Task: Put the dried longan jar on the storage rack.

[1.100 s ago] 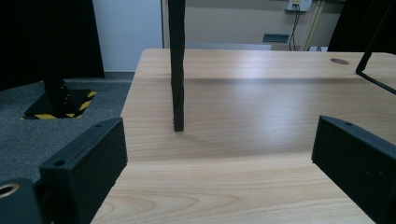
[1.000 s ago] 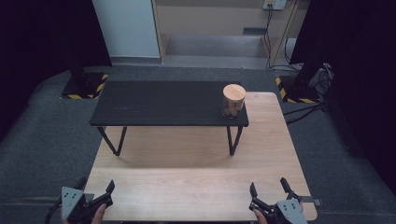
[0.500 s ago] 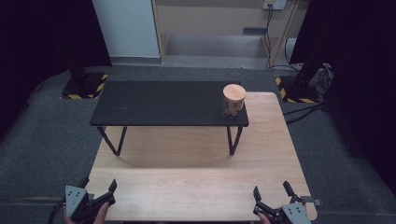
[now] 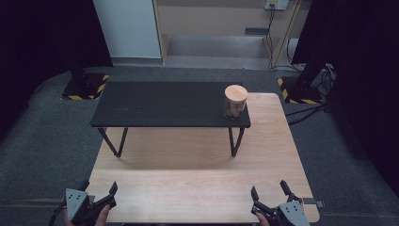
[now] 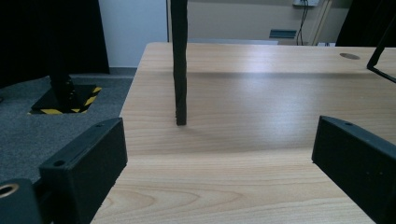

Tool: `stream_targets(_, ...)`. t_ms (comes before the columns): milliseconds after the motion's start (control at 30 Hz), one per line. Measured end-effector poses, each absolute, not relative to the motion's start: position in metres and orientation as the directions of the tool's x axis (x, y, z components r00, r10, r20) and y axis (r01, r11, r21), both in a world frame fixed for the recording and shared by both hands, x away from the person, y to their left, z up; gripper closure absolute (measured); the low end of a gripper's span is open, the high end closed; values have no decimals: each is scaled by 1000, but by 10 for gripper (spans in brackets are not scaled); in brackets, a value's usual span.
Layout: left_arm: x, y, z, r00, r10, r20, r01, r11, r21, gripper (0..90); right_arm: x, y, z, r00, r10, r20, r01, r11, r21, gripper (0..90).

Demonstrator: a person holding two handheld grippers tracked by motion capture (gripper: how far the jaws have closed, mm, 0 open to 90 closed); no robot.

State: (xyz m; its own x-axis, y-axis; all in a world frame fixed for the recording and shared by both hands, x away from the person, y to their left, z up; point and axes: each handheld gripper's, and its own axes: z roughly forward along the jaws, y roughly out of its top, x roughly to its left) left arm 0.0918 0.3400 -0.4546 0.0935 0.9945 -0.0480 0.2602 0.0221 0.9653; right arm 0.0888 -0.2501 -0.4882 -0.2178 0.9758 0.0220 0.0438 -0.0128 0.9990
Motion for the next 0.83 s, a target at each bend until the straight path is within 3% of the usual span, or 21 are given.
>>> stream_targets(833,86,339,-453,97,994,-52,250,26,968,19,88,-256,-491,-234,969,85,45,-77,996,8)
